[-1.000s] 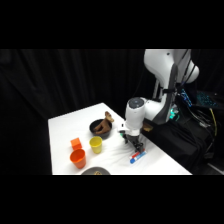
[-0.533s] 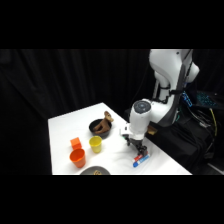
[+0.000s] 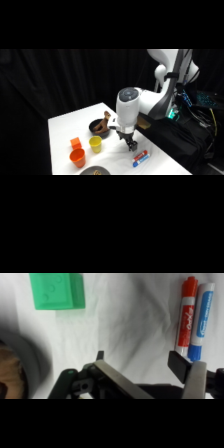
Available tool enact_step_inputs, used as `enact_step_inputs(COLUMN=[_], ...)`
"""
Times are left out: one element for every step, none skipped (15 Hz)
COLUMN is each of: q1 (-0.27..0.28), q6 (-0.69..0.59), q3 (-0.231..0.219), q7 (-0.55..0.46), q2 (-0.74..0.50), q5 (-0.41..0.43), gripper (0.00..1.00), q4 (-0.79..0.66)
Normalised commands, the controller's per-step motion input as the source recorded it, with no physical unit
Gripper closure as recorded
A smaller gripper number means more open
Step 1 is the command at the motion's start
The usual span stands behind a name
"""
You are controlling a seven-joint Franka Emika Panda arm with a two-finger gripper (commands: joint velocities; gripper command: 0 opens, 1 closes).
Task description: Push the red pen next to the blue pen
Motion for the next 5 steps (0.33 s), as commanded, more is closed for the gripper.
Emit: enact_step_inputs(q1=[-0.264,-0.268,-0.272,-0.310,-0.304], q6=[-0.62,-0.63,-0.72,-0.63,-0.70], q3=[0.105,0.126,0.141,0.177,0.180], q7=[0.12,0.12,0.09,-0.05,-0.05], q2=[-0.24,-0.22,-0.24,-0.26,-0.27], q5=[-0.174,-0.137,-0.099,-0.008,0.051], gripper=[0.00,0.00,0.00,0.00,0.00], q4=[0.27,0.28,0.30,0.27,0.28])
